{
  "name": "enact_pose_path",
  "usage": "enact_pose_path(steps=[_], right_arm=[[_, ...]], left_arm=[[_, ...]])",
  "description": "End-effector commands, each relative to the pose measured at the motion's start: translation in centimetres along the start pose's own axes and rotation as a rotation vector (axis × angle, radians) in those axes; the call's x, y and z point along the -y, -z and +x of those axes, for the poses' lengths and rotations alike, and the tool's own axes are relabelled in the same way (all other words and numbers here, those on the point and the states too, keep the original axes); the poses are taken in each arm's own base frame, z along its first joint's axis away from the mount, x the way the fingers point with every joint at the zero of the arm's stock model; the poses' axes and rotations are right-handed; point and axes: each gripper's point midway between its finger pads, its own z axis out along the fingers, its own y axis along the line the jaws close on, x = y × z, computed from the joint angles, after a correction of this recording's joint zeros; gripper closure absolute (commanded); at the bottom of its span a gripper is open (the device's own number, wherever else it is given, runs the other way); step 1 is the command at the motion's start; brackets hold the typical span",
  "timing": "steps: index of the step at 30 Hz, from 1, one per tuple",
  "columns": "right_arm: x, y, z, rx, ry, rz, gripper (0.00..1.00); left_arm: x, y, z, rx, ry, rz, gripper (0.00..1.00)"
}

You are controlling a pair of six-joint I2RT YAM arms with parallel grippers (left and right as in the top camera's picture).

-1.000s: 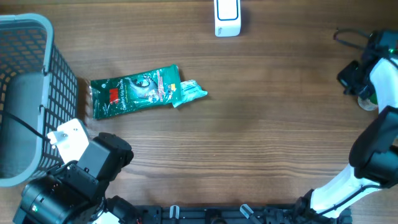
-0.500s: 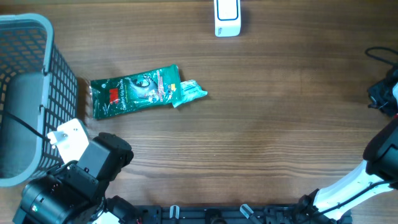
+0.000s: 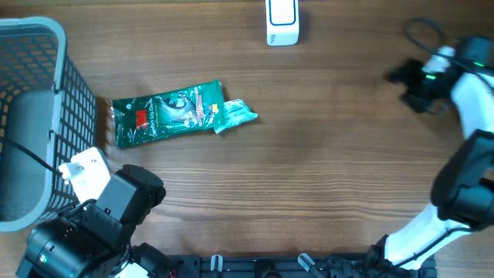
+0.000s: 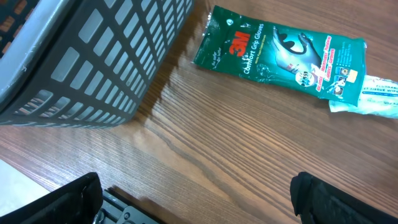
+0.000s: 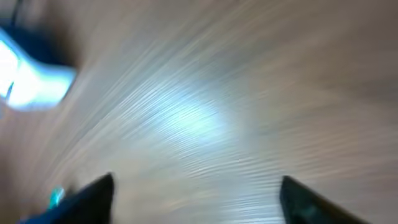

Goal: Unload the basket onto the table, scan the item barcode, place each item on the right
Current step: 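Reach the right gripper to the mint-green packet and grasp it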

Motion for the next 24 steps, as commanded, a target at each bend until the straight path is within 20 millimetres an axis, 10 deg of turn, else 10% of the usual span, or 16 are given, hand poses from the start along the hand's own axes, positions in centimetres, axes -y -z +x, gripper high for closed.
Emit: enact_pose_path(steps=[1,5,10,17,24], right_arm=[[-8.6,-2.9,6.2,-0.142,0.190,-0.114,0.00],[-15.4,-6.3,13.6,-0.237,0.340,-0.129,0.00],[-15.8,-8.9,20.2,-0.249,0.040,0.103,0.11],[-19.1,-14.9,25.0,-0.168,0.038,0.076,0.30],[-16.1,-21.3,24.9,-0.124,-0.109,0.128,0.44]], left_arm=[[-0.3,0.0,-0.2,0.014,0.024,-0.012,0.00],[-0.3,0.0,-0.2,0.014,0.024,-0.012,0.00],[-0.3,0.0,-0.2,0.014,0.024,-0.012,0.00],[-0.3,0.0,-0.2,0.014,0.024,-0.012,0.00],[-0.3,0.0,-0.2,0.014,0.024,-0.012,0.00]])
